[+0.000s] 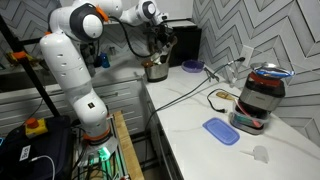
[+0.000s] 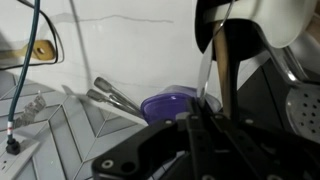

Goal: Move the silver spatula in the silver bucket slightly to the right in the bucket

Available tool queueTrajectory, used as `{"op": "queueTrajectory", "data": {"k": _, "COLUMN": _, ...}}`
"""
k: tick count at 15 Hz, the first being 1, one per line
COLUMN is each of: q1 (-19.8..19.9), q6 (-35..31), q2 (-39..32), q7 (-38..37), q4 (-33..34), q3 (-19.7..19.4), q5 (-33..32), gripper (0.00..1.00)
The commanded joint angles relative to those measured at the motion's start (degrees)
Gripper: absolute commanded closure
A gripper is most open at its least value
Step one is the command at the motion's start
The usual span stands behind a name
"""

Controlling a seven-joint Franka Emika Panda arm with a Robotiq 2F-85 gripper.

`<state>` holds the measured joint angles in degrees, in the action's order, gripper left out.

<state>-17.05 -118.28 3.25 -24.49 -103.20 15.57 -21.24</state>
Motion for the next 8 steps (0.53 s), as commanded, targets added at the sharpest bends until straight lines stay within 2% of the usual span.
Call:
{"op": "queueTrajectory", "data": {"k": 1, "q1": 0.97, "q6": -7.82, "q2": 4.98, "q7": -8.86, "q4": -6.86, "q3": 1.69, "q5": -7.9, "gripper": 0.99}}
{"op": "queueTrajectory", "data": {"k": 5, "q1": 2.27, "q6": -14.03, "q2": 7.68, "q7": -22.18, "q4": -11.22, "q3": 3.64, "q5": -17.34, "gripper": 0.99}}
{"op": "queueTrajectory", "data": {"k": 8, "q1": 2.24, "q6": -11.99, "q2": 8.74, "q7": -27.01, "q4": -13.2, "q3": 4.89, "q5": -21.49, "gripper": 0.99}}
